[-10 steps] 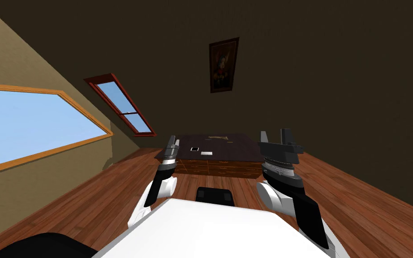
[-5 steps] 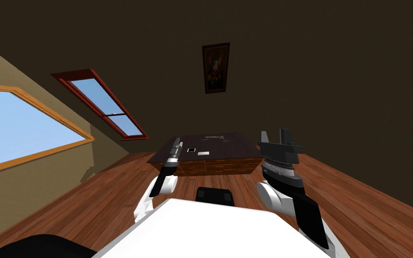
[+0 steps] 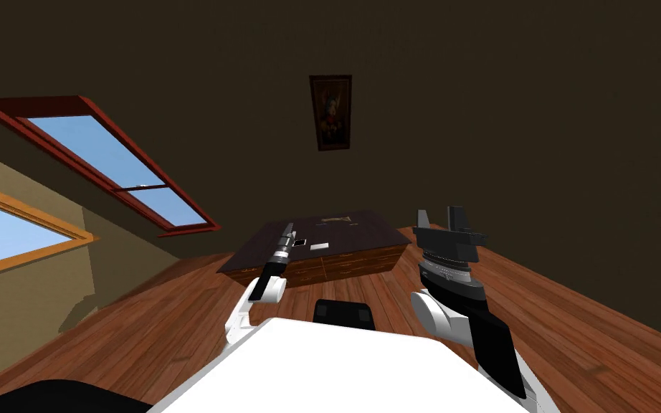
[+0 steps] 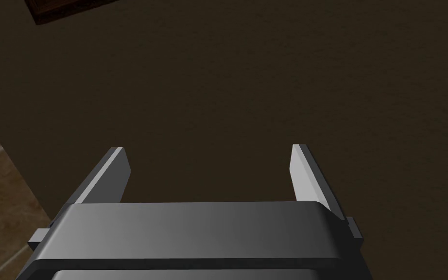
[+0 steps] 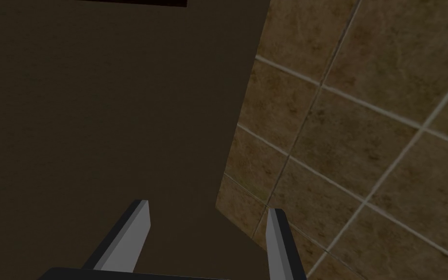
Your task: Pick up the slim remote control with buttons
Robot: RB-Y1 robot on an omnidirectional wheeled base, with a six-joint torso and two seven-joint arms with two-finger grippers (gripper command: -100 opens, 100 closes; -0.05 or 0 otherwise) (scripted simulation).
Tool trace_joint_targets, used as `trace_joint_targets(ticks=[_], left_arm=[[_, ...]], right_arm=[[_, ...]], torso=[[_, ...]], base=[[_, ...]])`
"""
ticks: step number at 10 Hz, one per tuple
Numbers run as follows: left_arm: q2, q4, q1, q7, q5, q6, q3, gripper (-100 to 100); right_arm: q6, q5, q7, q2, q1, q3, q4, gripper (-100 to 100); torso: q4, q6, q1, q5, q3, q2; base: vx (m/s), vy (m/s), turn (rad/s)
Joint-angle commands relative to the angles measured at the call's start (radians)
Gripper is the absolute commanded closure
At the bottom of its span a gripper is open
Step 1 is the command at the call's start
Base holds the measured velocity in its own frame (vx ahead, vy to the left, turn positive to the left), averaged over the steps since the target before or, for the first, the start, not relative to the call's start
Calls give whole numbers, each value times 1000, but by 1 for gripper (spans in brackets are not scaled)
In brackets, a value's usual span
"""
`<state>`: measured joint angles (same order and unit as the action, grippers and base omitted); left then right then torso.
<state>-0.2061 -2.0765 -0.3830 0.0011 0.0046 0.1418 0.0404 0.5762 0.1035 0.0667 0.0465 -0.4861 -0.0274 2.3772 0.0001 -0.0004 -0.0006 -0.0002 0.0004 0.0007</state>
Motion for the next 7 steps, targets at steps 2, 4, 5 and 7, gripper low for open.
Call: trace_joint_targets(ticks=[2,4,5,7], left_arm=[[-14,58,29,12,12,-45,-1,-100],[-39,139,77,35,38,-113,0,-100],[-39,151,77,35,38,-122,0,-100],[-50,200,102,46,51,-162,2,-100]], right_arm=[[0,0,0,0,0,0,0,0],[0,0,0,0,0,0,0,0],[0,0,0,0,0,0,0,0],[0,0,0,0,0,0,0,0]], torso=[[0,1,0,0,0,0],[0,1,0,0,0,-1],[0,1,0,0,0,-1],[0,0,0,0,0,0]], base=[[-6,-14,-146],[-5,-19,-247],[-7,-14,-119],[-8,-14,-161]])
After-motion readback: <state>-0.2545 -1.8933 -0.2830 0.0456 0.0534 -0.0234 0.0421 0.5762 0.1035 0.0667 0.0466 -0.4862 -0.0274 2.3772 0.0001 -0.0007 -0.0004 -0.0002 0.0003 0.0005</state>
